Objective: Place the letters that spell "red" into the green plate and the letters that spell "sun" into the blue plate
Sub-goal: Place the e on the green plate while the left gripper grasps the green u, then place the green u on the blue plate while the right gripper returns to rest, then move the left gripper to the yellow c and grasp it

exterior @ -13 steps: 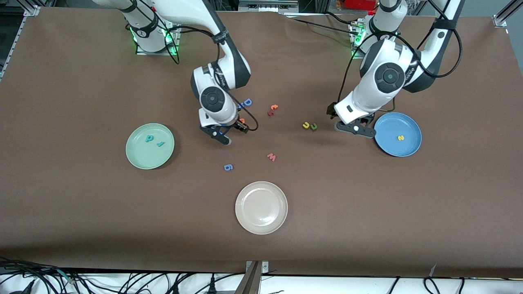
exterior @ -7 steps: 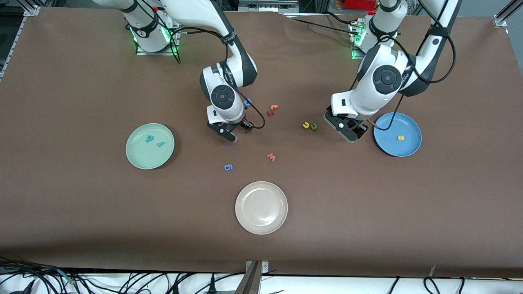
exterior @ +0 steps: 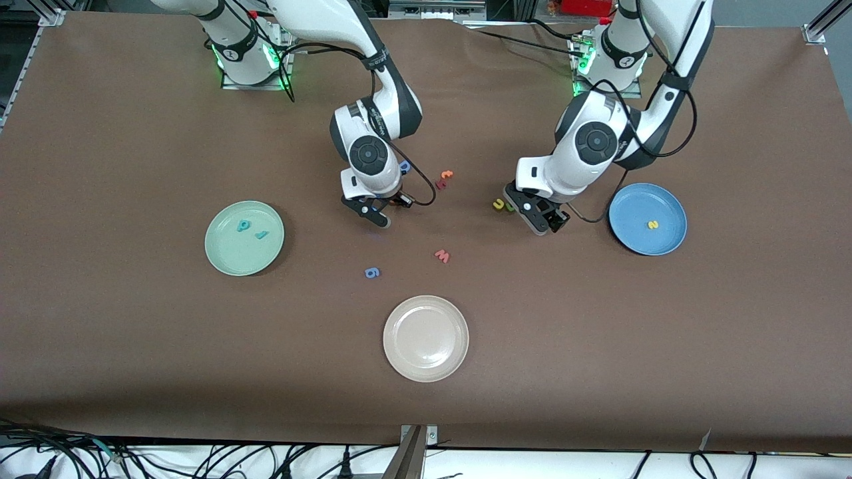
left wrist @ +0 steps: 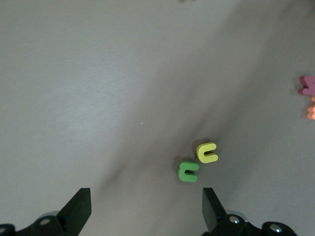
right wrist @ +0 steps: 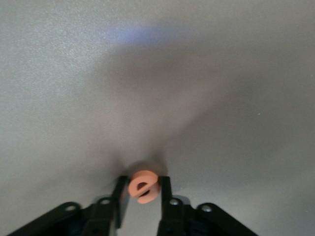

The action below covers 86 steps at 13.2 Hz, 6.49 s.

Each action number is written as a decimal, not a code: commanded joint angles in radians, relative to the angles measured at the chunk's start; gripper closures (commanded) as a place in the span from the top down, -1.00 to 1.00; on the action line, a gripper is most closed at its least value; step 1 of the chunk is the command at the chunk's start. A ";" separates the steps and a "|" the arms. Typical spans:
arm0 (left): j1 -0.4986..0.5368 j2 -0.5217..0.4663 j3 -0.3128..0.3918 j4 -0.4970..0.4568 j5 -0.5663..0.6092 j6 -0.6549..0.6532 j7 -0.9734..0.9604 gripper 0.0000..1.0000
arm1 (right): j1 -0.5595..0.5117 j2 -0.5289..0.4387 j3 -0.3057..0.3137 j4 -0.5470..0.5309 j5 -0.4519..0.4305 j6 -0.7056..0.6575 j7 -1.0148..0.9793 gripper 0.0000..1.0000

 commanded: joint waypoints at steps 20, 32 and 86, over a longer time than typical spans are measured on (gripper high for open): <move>-0.071 0.130 0.004 -0.020 0.084 0.104 0.099 0.73 | -0.133 0.075 -0.498 0.024 0.021 -0.424 -1.162 1.00; -0.075 0.161 0.005 -0.020 0.154 0.155 0.099 0.04 | -0.142 -0.013 -0.540 0.402 0.003 -0.788 -1.120 1.00; -0.080 0.118 -0.070 -0.009 0.325 0.104 -0.613 0.31 | -1.126 -0.651 0.398 0.184 -0.510 -0.594 -0.977 1.00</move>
